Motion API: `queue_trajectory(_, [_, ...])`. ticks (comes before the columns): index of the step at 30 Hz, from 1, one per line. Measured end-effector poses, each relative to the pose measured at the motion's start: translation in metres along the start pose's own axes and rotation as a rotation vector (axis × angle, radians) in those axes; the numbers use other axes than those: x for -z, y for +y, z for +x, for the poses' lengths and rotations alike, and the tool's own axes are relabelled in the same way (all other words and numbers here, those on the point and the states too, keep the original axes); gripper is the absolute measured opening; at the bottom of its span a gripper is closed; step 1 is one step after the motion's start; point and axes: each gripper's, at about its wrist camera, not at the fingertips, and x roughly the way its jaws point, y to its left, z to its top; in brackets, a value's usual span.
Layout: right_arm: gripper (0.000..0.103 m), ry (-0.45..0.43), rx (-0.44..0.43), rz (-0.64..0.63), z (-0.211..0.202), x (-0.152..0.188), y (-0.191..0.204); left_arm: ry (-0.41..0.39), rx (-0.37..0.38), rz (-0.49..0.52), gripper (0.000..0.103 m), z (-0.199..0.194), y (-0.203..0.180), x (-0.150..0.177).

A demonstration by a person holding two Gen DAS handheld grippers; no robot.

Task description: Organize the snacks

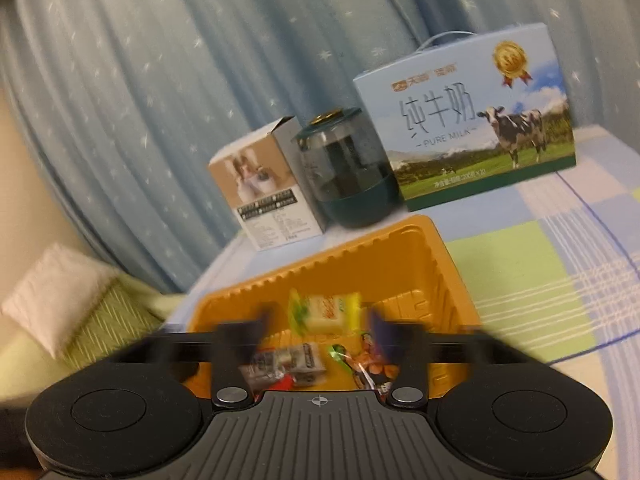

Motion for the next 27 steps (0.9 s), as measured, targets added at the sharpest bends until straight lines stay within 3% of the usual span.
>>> queue_trajectory(17, [0.086,-0.026,0.072,-0.005,-0.0079,-0.004,-0.0088,0.003,0.004,0.019,0.049,-0.0005,-0.0056,0.003])
queue_trajectory(27, [0.086,-0.007,0.102,-0.051,-0.0096,-0.0033,-0.0039,0.011,-0.01,0.032,0.057,-0.0004,-0.0083,0.0055])
